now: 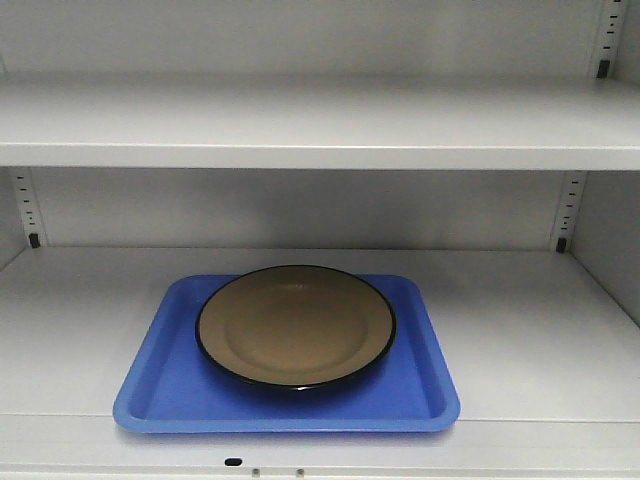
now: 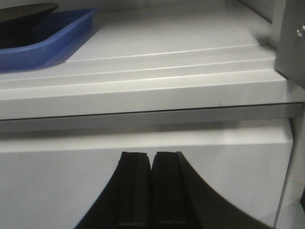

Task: Place disk in tray to left cabinet
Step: 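Open the right gripper and withdraw it from the tray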

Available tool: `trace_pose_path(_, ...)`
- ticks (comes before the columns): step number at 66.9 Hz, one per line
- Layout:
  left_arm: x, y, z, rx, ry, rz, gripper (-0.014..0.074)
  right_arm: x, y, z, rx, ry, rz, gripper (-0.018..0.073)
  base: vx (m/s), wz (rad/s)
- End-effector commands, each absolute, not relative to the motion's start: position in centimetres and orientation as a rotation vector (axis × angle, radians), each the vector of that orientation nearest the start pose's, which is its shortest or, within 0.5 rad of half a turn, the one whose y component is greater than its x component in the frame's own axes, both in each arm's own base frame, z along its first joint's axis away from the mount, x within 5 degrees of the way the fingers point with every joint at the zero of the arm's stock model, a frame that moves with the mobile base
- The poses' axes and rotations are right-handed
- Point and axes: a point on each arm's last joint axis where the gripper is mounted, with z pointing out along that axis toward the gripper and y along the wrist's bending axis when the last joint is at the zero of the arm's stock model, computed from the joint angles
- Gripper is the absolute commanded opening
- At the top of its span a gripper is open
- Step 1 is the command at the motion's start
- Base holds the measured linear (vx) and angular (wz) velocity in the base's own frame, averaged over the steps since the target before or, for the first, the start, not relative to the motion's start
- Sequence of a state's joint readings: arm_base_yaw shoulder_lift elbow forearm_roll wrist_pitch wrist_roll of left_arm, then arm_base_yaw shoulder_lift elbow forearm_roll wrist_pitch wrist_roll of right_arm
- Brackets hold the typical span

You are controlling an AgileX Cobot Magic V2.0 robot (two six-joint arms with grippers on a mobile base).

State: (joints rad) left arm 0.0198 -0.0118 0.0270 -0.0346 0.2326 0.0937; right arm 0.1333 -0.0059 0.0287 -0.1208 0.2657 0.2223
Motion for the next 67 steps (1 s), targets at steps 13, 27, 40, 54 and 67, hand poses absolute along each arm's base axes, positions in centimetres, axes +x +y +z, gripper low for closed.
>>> trace_pose_path(13,5.66,0.08,18.48,0.026,1.664,0.051,-0.0003,5.60,-0.20,17.98,0.079,1.701,0.043,-0.0006,0.00,0.00)
trace_pose_path(27,5.66,0.08,18.48,0.026,1.664,0.051,-0.0003,5.61,-0.36,18.12,0.060,1.687,-0.018,-0.0006,0.00,0.00)
trace_pose_path(40,5.66,0.08,18.48,0.026,1.664,0.051,-0.0003,5.60,-0.36,18.11,0.029,1.689,-0.046,-0.0006,0.00,0.00)
trace_pose_path(54,5.66,0.08,18.48,0.026,1.664,0.051,-0.0003,5.62,-0.34,18.21,-0.007,1.678,-0.075,-0.0006,0.00,0.00)
trace_pose_path(67,5.66,0.08,18.48,0.026,1.664,0.051,-0.0003,5.62,-0.35,18.17,-0.007,1.683,-0.076,-0.0006,0.00,0.00)
